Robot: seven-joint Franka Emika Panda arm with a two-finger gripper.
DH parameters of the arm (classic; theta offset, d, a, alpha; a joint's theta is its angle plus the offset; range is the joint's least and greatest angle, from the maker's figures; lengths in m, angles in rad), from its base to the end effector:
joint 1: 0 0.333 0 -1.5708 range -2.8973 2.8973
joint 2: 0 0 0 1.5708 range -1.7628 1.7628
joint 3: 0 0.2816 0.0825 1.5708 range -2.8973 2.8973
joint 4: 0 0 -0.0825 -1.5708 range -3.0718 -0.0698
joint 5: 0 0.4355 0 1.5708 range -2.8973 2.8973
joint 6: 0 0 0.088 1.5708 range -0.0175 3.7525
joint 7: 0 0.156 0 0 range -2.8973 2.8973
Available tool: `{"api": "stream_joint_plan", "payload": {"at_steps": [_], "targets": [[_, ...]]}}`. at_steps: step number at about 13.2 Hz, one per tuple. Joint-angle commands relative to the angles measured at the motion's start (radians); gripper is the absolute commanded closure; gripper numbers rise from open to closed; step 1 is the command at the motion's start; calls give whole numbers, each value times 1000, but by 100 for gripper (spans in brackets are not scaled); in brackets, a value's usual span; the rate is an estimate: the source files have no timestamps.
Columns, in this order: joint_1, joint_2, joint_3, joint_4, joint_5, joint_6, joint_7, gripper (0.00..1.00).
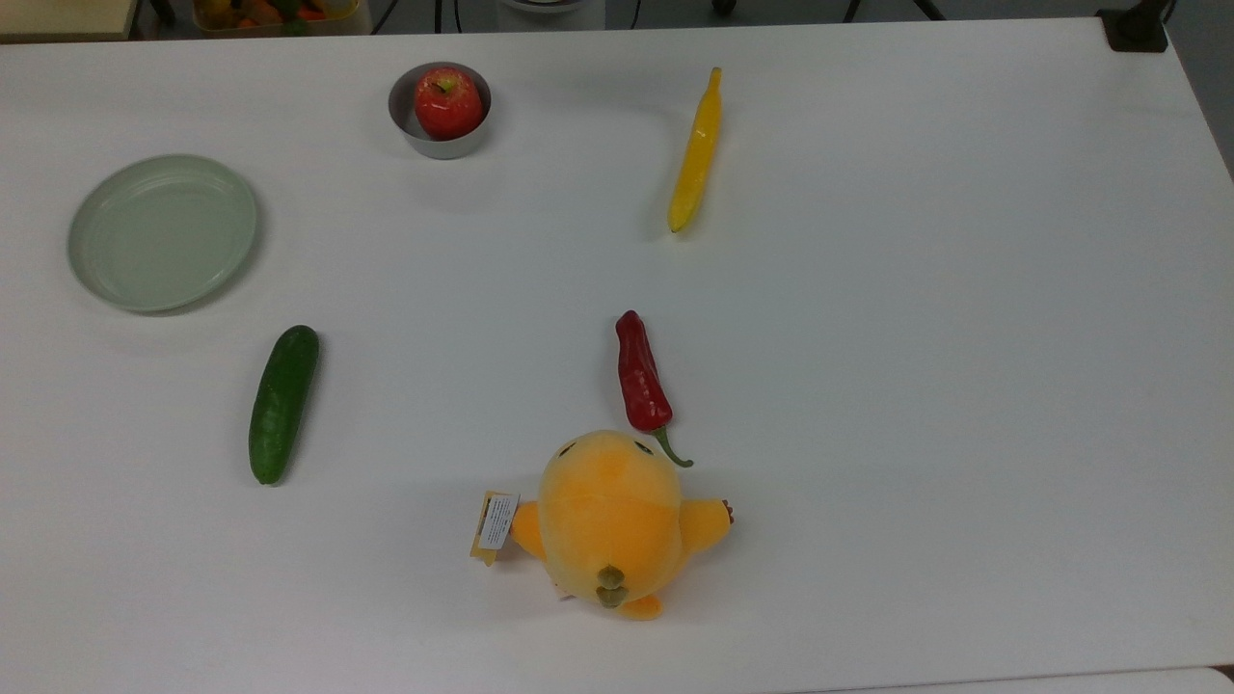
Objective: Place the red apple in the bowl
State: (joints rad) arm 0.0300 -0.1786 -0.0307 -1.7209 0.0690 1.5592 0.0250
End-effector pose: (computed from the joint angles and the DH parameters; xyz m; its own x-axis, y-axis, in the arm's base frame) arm 0.5548 0.0094 0.5655 0.9996 -0.0244 0.0150 -0.0232 -0.9969 -0.0748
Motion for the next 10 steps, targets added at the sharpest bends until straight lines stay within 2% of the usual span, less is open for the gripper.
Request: {"api": "stream_joint_plan", "payload": {"at_steps": [1,4,10], "targets": [[-1,97,29,102,32,-19,38,0],[-2,149,37,103,35,137,-69,0],[5,180,40,98,37,203,-92,0]]}}
